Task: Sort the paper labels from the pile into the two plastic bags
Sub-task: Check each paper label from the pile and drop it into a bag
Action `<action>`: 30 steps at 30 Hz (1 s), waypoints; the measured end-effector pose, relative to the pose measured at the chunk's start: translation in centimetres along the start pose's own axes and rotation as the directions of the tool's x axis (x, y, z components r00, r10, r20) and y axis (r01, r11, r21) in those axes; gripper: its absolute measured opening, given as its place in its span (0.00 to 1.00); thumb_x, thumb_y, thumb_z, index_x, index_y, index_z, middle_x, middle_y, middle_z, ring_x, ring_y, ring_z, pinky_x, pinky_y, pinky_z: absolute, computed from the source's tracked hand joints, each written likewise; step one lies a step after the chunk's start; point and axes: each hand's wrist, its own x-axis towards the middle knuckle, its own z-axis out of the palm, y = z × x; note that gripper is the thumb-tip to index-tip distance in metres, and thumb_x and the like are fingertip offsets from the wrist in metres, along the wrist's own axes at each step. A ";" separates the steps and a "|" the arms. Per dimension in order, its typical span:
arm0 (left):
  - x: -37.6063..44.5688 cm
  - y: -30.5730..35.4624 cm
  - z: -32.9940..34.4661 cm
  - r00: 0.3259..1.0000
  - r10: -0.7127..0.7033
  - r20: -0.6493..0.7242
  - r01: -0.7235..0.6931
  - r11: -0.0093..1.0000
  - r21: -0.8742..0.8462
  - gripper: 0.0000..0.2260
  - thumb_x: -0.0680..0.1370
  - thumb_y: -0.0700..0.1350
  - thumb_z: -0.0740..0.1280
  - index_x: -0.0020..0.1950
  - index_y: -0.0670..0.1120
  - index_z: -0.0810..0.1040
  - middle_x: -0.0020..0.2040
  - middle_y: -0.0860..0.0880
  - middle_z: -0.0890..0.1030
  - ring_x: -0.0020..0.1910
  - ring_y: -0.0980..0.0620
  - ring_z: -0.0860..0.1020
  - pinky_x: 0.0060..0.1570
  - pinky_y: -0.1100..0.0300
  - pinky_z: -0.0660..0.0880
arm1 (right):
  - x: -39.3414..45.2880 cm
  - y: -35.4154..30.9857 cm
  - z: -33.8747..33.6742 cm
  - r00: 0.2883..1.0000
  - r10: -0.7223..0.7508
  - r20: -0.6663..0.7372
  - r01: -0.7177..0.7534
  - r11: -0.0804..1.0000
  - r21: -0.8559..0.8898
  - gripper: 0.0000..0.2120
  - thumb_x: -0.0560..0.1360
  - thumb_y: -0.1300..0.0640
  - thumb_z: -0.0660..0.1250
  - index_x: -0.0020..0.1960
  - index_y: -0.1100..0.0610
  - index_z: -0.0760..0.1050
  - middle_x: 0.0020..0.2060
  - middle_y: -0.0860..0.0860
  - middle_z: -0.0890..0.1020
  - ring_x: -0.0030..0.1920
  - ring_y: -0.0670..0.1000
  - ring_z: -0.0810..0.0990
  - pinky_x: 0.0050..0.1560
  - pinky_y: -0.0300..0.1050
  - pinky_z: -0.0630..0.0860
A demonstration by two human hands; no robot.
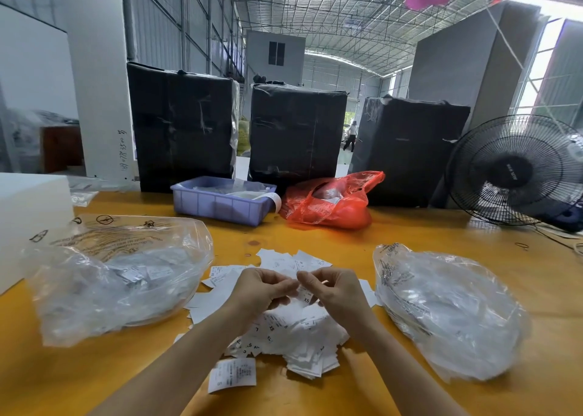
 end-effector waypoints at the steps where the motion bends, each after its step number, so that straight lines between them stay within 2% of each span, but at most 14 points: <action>1: 0.0 0.0 0.0 1.000 -0.001 0.001 0.001 1.000 -0.001 0.03 0.72 0.37 0.72 0.39 0.39 0.83 0.30 0.48 0.82 0.25 0.58 0.76 0.25 0.68 0.70 | 0.0 0.0 0.0 1.000 0.003 0.007 -0.003 1.000 -0.001 0.08 0.72 0.53 0.72 0.36 0.55 0.81 0.29 0.47 0.82 0.27 0.46 0.78 0.30 0.35 0.71; 5: -0.2 0.1 0.1 1.000 -0.011 -0.008 0.011 1.000 0.005 0.02 0.70 0.38 0.74 0.38 0.40 0.83 0.31 0.46 0.82 0.27 0.57 0.76 0.27 0.67 0.71 | 0.1 0.3 -0.1 0.999 0.018 -0.037 -0.018 1.000 -0.015 0.12 0.74 0.52 0.69 0.38 0.60 0.81 0.31 0.53 0.82 0.29 0.47 0.79 0.31 0.38 0.73; 7: -0.2 0.2 0.1 1.000 -0.020 -0.018 0.021 1.000 0.019 0.02 0.69 0.37 0.74 0.38 0.40 0.83 0.31 0.46 0.82 0.27 0.56 0.76 0.27 0.67 0.70 | 0.2 0.4 -0.4 0.995 0.029 -0.097 -0.030 1.000 -0.007 0.05 0.74 0.58 0.70 0.45 0.60 0.82 0.35 0.52 0.83 0.33 0.48 0.80 0.33 0.37 0.74; 8: -0.2 0.2 0.1 0.999 -0.026 -0.024 0.027 0.999 0.024 0.02 0.69 0.37 0.75 0.39 0.40 0.83 0.31 0.46 0.82 0.27 0.57 0.76 0.27 0.67 0.71 | 0.3 0.4 -0.5 0.991 0.038 -0.125 -0.038 0.999 0.000 0.06 0.74 0.61 0.70 0.50 0.59 0.80 0.39 0.52 0.83 0.36 0.49 0.80 0.34 0.37 0.75; 10: -0.2 0.2 0.1 0.999 -0.040 -0.029 0.041 0.999 0.029 0.03 0.69 0.36 0.75 0.41 0.39 0.83 0.31 0.47 0.82 0.26 0.57 0.76 0.26 0.68 0.70 | 0.3 0.6 -0.9 0.982 0.070 -0.174 -0.058 0.996 0.075 0.16 0.73 0.66 0.70 0.57 0.53 0.74 0.43 0.55 0.82 0.40 0.51 0.81 0.36 0.37 0.77; 12: -0.2 0.3 0.2 0.999 -0.046 -0.025 0.047 0.998 0.036 0.04 0.69 0.36 0.75 0.42 0.39 0.83 0.30 0.47 0.82 0.25 0.57 0.75 0.25 0.68 0.69 | 0.4 0.5 -1.1 0.969 0.140 -0.203 -0.095 0.971 0.220 0.18 0.72 0.67 0.70 0.56 0.51 0.72 0.44 0.56 0.82 0.40 0.51 0.82 0.35 0.37 0.78; 16: -0.3 0.5 0.2 0.999 -0.039 -0.025 0.040 0.998 0.047 0.03 0.68 0.37 0.75 0.39 0.40 0.83 0.29 0.48 0.81 0.24 0.58 0.73 0.23 0.68 0.67 | 0.6 0.3 -1.3 0.948 0.247 -0.202 -0.144 0.897 0.418 0.07 0.72 0.65 0.71 0.49 0.62 0.79 0.39 0.55 0.84 0.37 0.51 0.82 0.39 0.42 0.78; 18: -0.4 0.5 0.2 0.999 -0.042 -0.028 0.044 0.997 0.064 0.03 0.68 0.39 0.76 0.38 0.41 0.83 0.28 0.49 0.80 0.23 0.59 0.73 0.23 0.68 0.67 | 0.5 0.0 -1.4 0.954 0.245 -0.175 -0.141 0.877 0.459 0.04 0.72 0.63 0.71 0.46 0.62 0.80 0.37 0.56 0.85 0.36 0.51 0.83 0.38 0.41 0.78; 21: -0.4 0.6 0.3 0.999 -0.046 -0.021 0.047 0.994 0.095 0.04 0.67 0.40 0.77 0.35 0.42 0.84 0.27 0.49 0.80 0.26 0.59 0.74 0.25 0.68 0.68 | 0.5 -0.5 -1.3 0.968 0.208 -0.140 -0.119 0.873 0.474 0.03 0.73 0.63 0.70 0.46 0.62 0.78 0.37 0.56 0.85 0.36 0.52 0.84 0.37 0.40 0.79; 25: -0.5 0.7 0.4 0.998 -0.063 -0.009 0.064 0.993 0.102 0.04 0.66 0.40 0.77 0.35 0.43 0.84 0.28 0.48 0.80 0.27 0.58 0.75 0.27 0.67 0.69 | 0.3 -0.6 -0.9 0.981 0.135 -0.137 -0.073 0.921 0.382 0.02 0.74 0.63 0.69 0.47 0.60 0.77 0.37 0.54 0.85 0.37 0.51 0.84 0.37 0.39 0.78; 30: -0.7 0.8 0.3 0.998 -0.059 0.021 0.056 0.993 0.104 0.03 0.69 0.38 0.76 0.36 0.42 0.83 0.24 0.49 0.77 0.20 0.60 0.71 0.21 0.69 0.65 | 0.3 -0.4 -0.9 0.983 0.094 -0.157 -0.042 0.951 0.306 0.02 0.73 0.64 0.69 0.45 0.59 0.77 0.39 0.55 0.83 0.38 0.48 0.82 0.35 0.35 0.76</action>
